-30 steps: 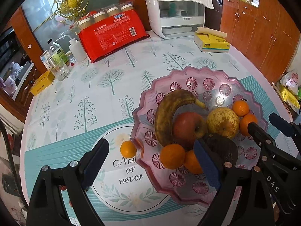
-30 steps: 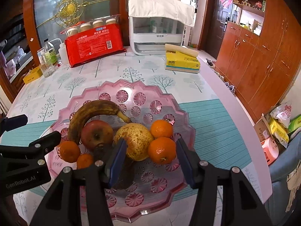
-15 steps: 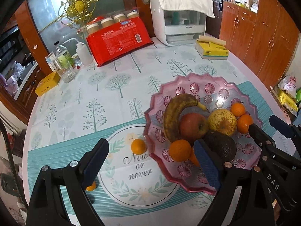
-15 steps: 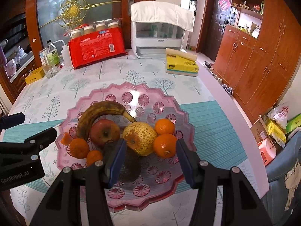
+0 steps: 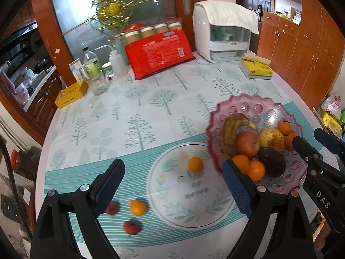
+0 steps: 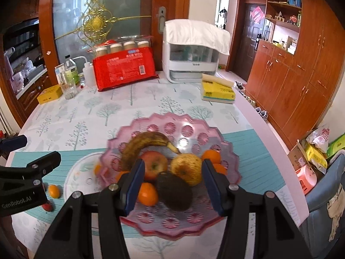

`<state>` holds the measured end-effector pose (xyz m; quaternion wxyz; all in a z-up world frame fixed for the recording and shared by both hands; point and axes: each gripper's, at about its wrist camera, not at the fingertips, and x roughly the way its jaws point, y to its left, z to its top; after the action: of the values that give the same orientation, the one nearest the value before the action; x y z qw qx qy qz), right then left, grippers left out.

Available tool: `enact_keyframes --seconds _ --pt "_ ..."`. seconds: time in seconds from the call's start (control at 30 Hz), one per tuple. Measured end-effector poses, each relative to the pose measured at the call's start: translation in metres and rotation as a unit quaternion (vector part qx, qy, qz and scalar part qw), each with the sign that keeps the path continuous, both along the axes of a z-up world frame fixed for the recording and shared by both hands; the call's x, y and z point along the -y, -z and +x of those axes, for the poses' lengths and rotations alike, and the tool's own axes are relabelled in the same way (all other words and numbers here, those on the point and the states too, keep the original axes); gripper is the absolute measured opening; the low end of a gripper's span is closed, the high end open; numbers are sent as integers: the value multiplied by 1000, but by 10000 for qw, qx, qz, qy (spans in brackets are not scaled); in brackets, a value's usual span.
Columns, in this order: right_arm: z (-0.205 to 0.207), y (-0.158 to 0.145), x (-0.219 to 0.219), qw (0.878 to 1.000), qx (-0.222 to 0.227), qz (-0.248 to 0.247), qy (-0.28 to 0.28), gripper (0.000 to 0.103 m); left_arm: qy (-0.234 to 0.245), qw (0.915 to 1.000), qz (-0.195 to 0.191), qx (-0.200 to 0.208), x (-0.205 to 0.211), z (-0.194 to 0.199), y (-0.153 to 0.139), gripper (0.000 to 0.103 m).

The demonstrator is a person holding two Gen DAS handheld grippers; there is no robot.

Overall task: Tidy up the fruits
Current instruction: 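Withdraw both tools and move them toward the small red fruits and tangerine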

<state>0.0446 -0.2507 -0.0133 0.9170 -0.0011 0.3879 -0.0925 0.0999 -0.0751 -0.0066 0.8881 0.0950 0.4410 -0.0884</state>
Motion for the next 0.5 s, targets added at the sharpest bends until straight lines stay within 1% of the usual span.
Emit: enact_keyframes --seconds 0.3,0.5 --pt "4 -6 -56 9999 66 -16 -145 55 -190 9998 -7 20 -63 3 -3 91" --pt "9 0 -87 9998 -27 -37 -215 55 -319 9994 17 -142 -101 5 9 91"
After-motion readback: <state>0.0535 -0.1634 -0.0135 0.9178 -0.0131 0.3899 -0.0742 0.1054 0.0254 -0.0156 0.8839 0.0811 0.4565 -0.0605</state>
